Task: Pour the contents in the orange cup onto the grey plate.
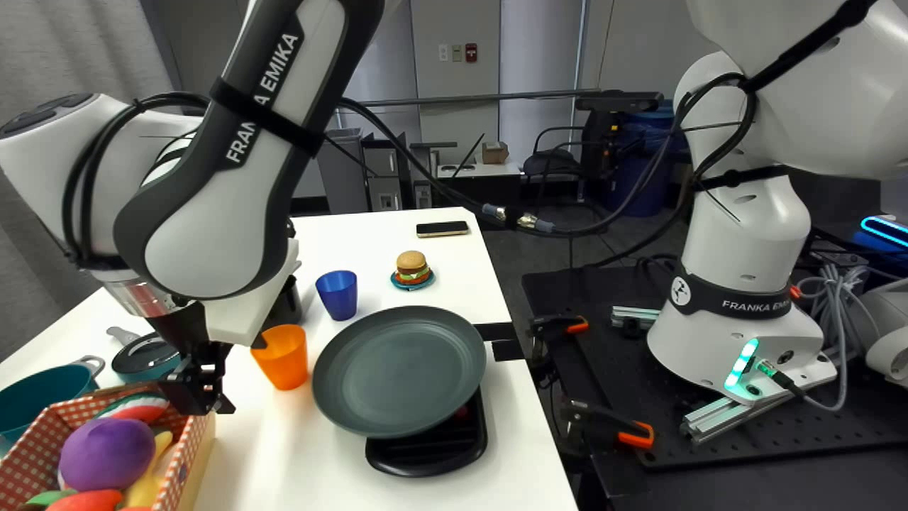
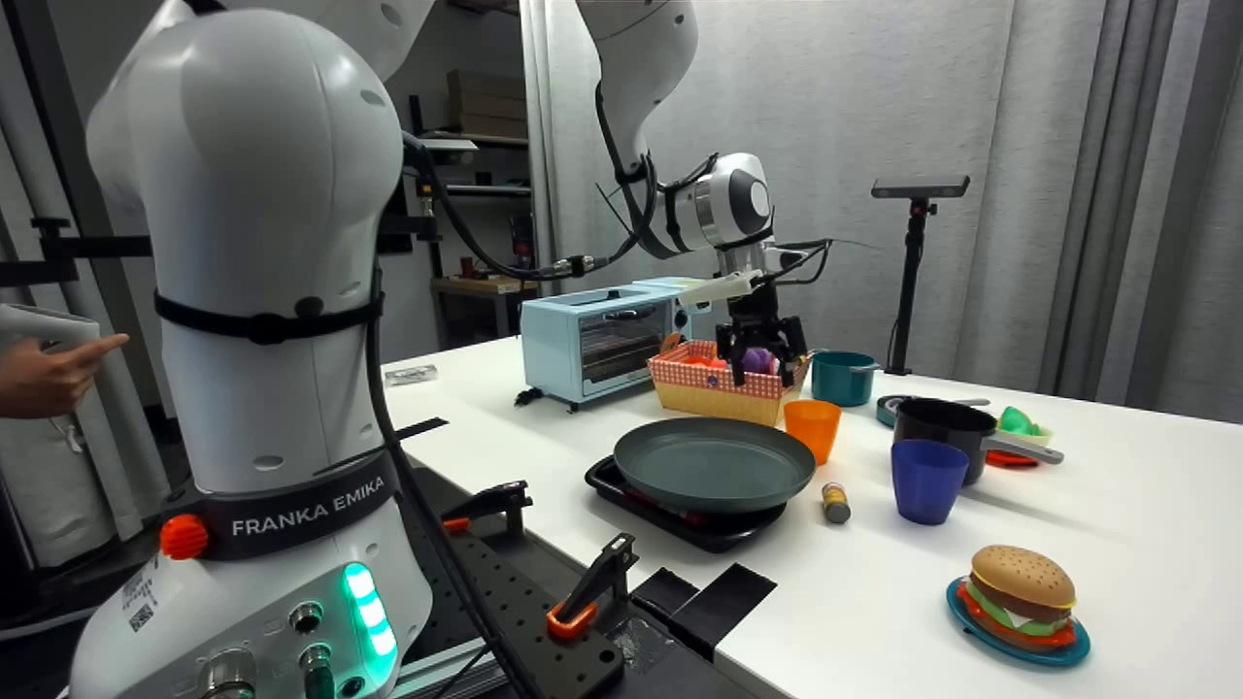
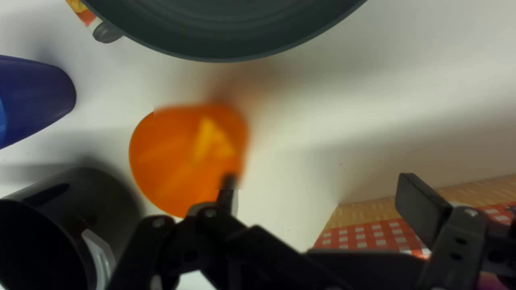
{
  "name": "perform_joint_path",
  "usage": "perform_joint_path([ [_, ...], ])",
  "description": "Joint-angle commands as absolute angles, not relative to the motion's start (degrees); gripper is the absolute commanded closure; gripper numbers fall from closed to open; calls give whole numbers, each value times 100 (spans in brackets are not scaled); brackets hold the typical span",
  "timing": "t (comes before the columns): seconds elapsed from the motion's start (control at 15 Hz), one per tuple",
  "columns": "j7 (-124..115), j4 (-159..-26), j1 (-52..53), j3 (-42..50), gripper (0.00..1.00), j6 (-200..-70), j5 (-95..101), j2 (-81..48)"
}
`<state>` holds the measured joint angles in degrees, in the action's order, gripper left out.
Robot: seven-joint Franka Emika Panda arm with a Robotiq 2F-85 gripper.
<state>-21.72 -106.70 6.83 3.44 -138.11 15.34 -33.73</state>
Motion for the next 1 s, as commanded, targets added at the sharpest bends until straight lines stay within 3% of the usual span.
perform_joint_path([
  [0.0,-2216,-10660,810,479,0,-13792,1440,-3377],
  [0.93,-2073,-11286,369,954,0,-13922,1465,-3162],
])
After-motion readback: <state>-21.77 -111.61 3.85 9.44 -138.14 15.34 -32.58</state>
